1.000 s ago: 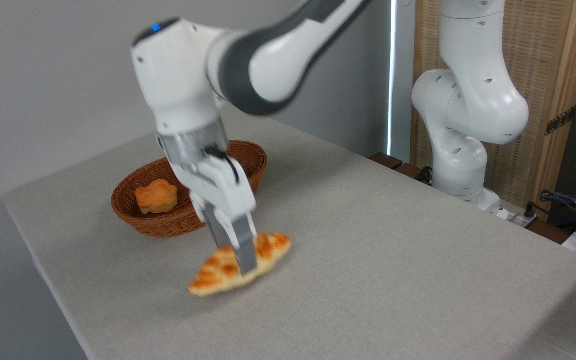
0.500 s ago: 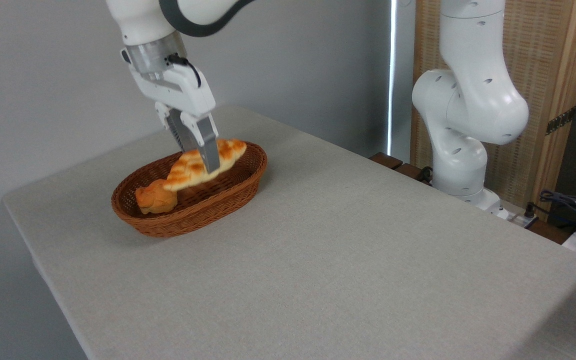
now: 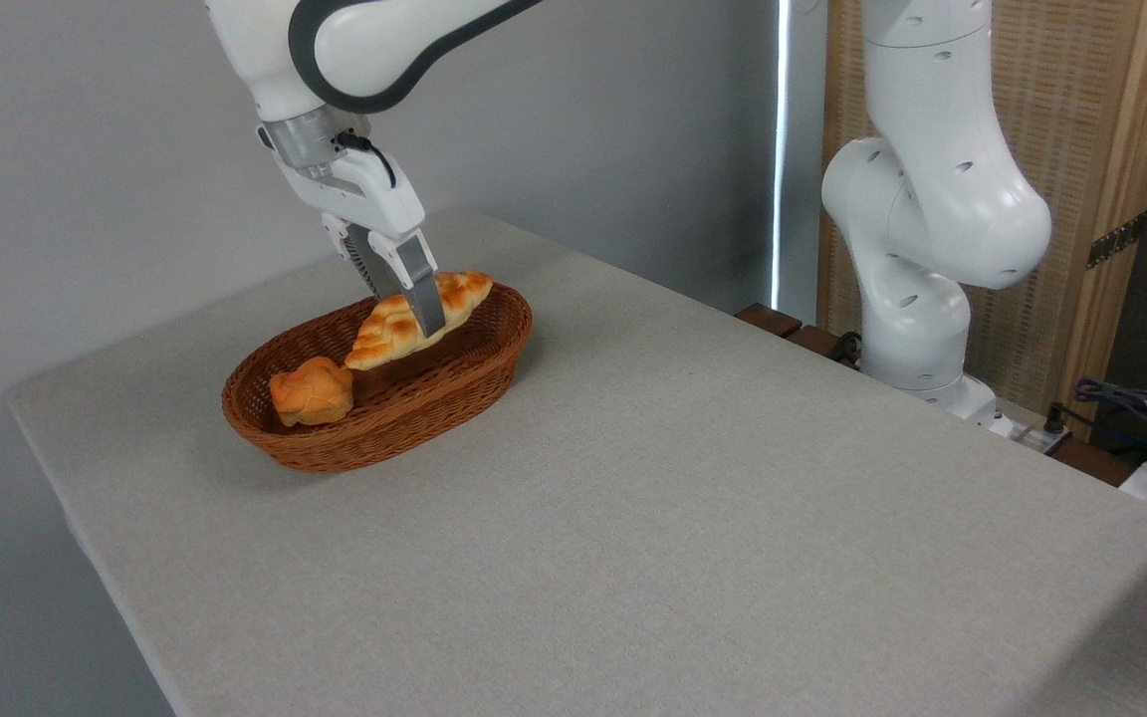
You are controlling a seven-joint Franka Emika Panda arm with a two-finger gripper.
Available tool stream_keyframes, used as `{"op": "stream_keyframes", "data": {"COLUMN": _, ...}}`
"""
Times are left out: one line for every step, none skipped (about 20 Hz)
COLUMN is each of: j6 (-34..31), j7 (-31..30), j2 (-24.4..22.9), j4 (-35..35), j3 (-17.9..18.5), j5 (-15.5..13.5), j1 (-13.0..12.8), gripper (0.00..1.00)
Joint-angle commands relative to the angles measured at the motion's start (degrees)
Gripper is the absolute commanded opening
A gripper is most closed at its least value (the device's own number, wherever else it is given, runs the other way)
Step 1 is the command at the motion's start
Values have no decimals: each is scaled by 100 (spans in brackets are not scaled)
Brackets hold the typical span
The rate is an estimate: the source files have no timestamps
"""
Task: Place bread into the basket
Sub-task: 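Lower the loaf into the basket beside the bun and open the gripper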
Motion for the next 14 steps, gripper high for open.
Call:
{"op": "stream_keyframes", "data": {"j6": 54, "j7": -16, "j2": 13, "j4": 37, "j3": 36, "j5": 17, "j1": -28, "gripper": 100}}
{"op": "stream_keyframes", "data": {"j6": 54, "j7": 2, "j2": 22, "j4": 37, "j3": 36, "j5": 9, "j1": -28, "gripper": 100}}
{"op": "stream_keyframes", "data": {"j6": 54, "j7": 19, "j2": 39, "j4": 37, "j3": 36, "j5": 9, "j1": -28, "gripper": 100}}
{"op": "stream_keyframes", "data": {"j6": 54, "j7": 19, "j2": 48, "j4": 37, "j3": 36, "j5": 9, "j1": -28, "gripper": 100}}
{"op": "stream_keyframes", "data": {"j6": 54, "j7": 19, "j2": 48, "j4": 37, "j3": 36, "j5": 9, "j1": -28, "gripper": 100}}
{"op": "stream_keyframes", "data": {"j6": 63, "j7": 28, "j2": 48, "j4": 37, "j3": 36, "j5": 9, "j1": -28, "gripper": 100}}
{"op": "stream_keyframes", "data": {"j6": 72, "j7": 28, "j2": 48, "j4": 37, "j3": 36, "j5": 9, "j1": -28, "gripper": 100}}
{"op": "stream_keyframes", "data": {"j6": 63, "j7": 28, "j2": 57, "j4": 37, "j3": 36, "j5": 9, "j1": -28, "gripper": 100}}
{"op": "stream_keyframes", "data": {"j6": 72, "j7": 28, "j2": 57, "j4": 37, "j3": 36, "j5": 9, "j1": -28, "gripper": 100}}
{"op": "stream_keyframes", "data": {"j6": 72, "j7": 28, "j2": 57, "j4": 37, "j3": 36, "j5": 9, "j1": -28, "gripper": 100}}
{"op": "stream_keyframes", "data": {"j6": 80, "j7": 28, "j2": 57, "j4": 46, "j3": 36, "j5": 17, "j1": -28, "gripper": 100}}
{"op": "stream_keyframes", "data": {"j6": 80, "j7": 28, "j2": 48, "j4": 55, "j3": 44, "j5": 17, "j1": -20, "gripper": 100}}
{"op": "stream_keyframes", "data": {"j6": 72, "j7": 37, "j2": 13, "j4": 72, "j3": 88, "j5": 26, "j1": -11, "gripper": 100}}
{"op": "stream_keyframes", "data": {"j6": 72, "j7": 46, "j2": -39, "j4": 116, "j3": 132, "j5": 26, "j1": 15, "gripper": 100}}
